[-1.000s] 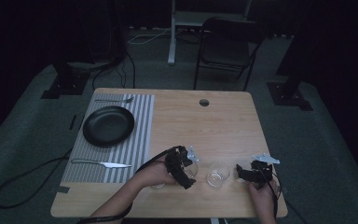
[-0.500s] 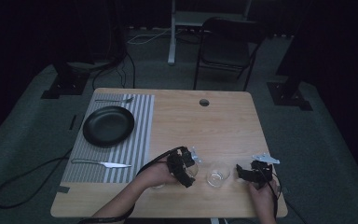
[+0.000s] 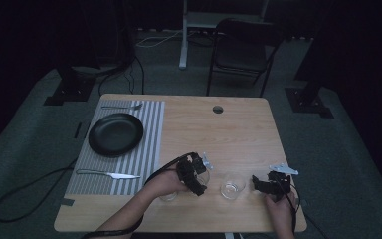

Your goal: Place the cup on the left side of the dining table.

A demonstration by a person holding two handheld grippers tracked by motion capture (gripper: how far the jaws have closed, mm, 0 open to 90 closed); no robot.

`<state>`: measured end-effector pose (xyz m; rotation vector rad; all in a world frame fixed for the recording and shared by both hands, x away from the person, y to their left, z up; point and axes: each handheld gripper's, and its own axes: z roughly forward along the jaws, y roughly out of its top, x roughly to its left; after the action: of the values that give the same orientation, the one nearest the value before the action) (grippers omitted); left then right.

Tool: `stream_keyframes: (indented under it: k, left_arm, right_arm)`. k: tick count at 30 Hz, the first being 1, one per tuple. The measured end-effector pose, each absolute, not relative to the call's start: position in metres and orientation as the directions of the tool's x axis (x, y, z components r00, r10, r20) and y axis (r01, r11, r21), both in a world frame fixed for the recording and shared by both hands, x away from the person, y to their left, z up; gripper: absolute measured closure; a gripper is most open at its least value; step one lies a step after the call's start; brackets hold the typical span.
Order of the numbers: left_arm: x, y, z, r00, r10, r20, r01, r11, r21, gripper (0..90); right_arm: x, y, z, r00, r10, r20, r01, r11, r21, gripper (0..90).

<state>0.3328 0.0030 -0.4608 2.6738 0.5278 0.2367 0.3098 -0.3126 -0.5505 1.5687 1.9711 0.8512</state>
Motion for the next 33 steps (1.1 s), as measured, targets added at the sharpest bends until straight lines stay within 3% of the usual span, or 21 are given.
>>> stream_keyframes:
  k: [21,33]
  left_arm:
    - [0.359,0.013,-0.448,0.874,0.481,0.068,0.405,-0.799,0.444,18.0]
    - [0.372,0.042,-0.436,0.837,0.543,0.070,0.457,-0.763,0.458,18.0]
  right_arm:
    - [0.310,-0.313,-0.551,-0.230,0.973,0.011,0.675,0.152,0.722,11.8]
    - [0.310,-0.313,-0.550,-0.230,0.973,0.011,0.676,0.151,0.721,11.8]
